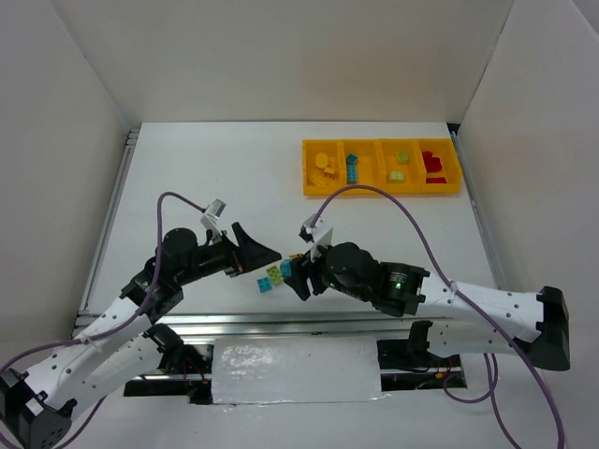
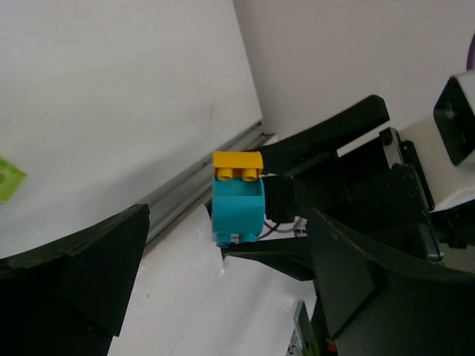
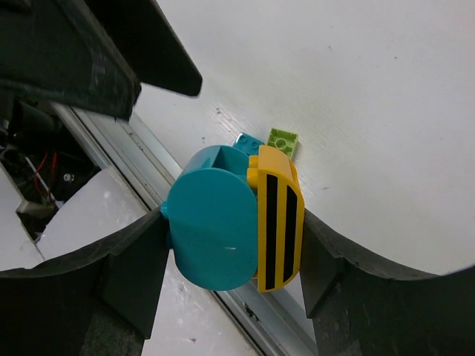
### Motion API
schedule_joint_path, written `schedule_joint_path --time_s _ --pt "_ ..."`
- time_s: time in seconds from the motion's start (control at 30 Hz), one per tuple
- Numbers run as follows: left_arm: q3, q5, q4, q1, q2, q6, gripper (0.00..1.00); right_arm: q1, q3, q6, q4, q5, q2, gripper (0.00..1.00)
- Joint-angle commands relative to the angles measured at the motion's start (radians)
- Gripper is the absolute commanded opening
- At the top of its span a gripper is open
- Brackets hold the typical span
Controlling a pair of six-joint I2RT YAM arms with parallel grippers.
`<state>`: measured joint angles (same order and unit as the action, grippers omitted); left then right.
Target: Sort the legos into containers by color
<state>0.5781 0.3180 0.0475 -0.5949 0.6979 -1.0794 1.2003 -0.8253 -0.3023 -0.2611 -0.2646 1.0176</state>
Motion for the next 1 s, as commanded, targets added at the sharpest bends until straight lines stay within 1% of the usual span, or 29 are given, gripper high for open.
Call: schedule_joint_path --time_s 0.0,0.13,0.23,0.27,0.33,0.37,0.5,0.53,0.57,0.6,0.63,0.67,0.7,0.73,0.77,0.8,0.83,0.87,0.9,0.97 --pt "-0.001 0.09 -0.196 -0.061 0.021 -0.054 0.99 0.012 -0.003 0.032 0.051 -0.001 -0.043 0.0" --pt "0.006 0.079 -0.233 -0.111 0.09 -0.042 0.98 0.015 -0.026 0.042 0.042 0.024 -0.042 0.0" --pt "0.014 0.079 -0.245 -0.137 0.136 -0.033 0.93 0.019 -0.032 0.04 0.048 0.018 -0.042 0.0" --pt "0.017 0.076 -0.247 -0.143 0.144 -0.027 0.89 0.021 -0.029 0.04 0.049 0.012 -0.043 0.0" --pt "0.019 0.066 -0.244 -0.158 0.156 -0.022 0.85 0.021 -0.028 0.04 0.054 0.01 -0.053 0.0" --pt "0.019 0.064 -0.247 -0.16 0.16 -0.016 0.75 0.022 -0.025 0.042 0.057 0.008 -0.056 0.0" --pt "0.023 0.082 -0.258 -0.174 0.187 -0.005 0.61 0.022 -0.026 0.035 0.069 -0.022 -0.06 0.0" --pt "0.025 0.09 -0.265 -0.175 0.192 -0.004 0.54 0.022 -0.028 0.035 0.071 -0.025 -0.054 0.0" --pt "0.028 0.107 -0.285 -0.178 0.198 0.002 0.39 0.022 -0.029 0.035 0.074 -0.025 -0.05 0.0" --pt "0.029 0.119 -0.299 -0.183 0.21 0.007 0.3 0.021 -0.031 0.032 0.08 -0.027 -0.042 0.01" --pt "0.032 0.133 -0.316 -0.184 0.215 0.018 0.1 0.019 -0.032 0.032 0.083 -0.03 -0.027 0.03" --pt "0.034 0.148 -0.333 -0.186 0.221 0.024 0.03 0.021 -0.034 0.032 0.085 -0.033 -0.021 0.05" --pt "0.034 0.171 -0.359 -0.187 0.222 0.03 0.0 0.022 -0.032 0.028 0.094 -0.03 -0.014 0.09" --pt "0.035 0.174 -0.365 -0.187 0.221 0.035 0.0 0.022 -0.029 0.026 0.102 -0.022 -0.011 0.14" --pt "0.037 0.171 -0.365 -0.187 0.215 0.051 0.0 0.019 -0.018 0.025 0.108 -0.013 -0.013 0.25" --pt "0.042 0.153 -0.341 -0.189 0.198 0.064 0.0 0.019 -0.012 0.022 0.123 -0.004 -0.017 0.65" --pt "0.046 0.142 -0.319 -0.187 0.189 0.076 0.0 0.019 -0.005 0.017 0.126 0.013 -0.024 0.89" --pt "0.061 0.132 -0.296 -0.187 0.178 0.103 0.0 0.015 0.012 0.019 0.129 0.039 -0.046 1.0" --pt "0.071 0.107 -0.273 -0.187 0.158 0.119 0.0 0.013 0.02 0.022 0.126 0.065 -0.059 1.0" --pt "0.098 0.073 -0.207 -0.187 0.126 0.176 0.0 -0.019 0.029 0.026 0.085 0.166 -0.097 1.0"
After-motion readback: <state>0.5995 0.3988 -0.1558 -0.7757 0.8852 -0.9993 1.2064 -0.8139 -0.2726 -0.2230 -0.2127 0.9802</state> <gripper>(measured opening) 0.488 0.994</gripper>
